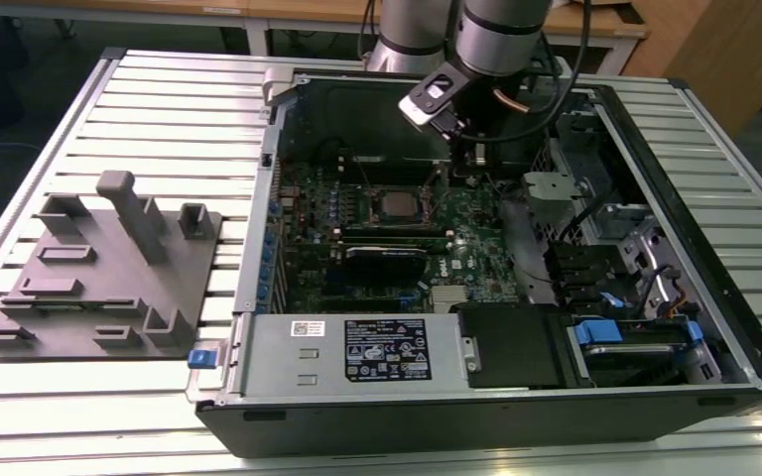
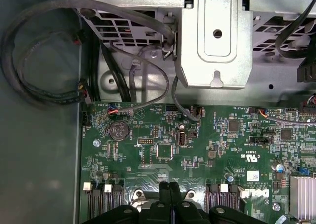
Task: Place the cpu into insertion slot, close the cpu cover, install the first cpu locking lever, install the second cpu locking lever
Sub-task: 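Close the cpu cover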
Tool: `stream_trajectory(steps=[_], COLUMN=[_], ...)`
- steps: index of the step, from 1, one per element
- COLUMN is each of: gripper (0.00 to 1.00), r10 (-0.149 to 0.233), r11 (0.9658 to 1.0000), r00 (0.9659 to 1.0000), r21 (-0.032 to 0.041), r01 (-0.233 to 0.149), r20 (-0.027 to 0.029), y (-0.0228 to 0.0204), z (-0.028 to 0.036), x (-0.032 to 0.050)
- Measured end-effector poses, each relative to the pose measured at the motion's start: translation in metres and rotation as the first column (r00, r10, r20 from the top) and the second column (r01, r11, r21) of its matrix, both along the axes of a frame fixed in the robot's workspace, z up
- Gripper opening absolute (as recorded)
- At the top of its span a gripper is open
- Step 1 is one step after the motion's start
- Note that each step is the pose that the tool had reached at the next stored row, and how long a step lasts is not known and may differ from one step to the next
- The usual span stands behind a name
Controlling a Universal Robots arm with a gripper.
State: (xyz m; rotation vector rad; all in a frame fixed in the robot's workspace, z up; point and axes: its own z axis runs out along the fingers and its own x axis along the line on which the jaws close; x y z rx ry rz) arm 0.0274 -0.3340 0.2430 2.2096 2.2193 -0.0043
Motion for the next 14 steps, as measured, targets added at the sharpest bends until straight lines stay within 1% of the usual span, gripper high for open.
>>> stream_trajectory(steps=[14], gripper=[0.10], r10=[0.000], r11=[1.0000], r00=[1.0000], r21=[0.0000], r01=[0.000], r20=[0.0000], y=[0.0000], z=[0.0000], x=[-0.0048])
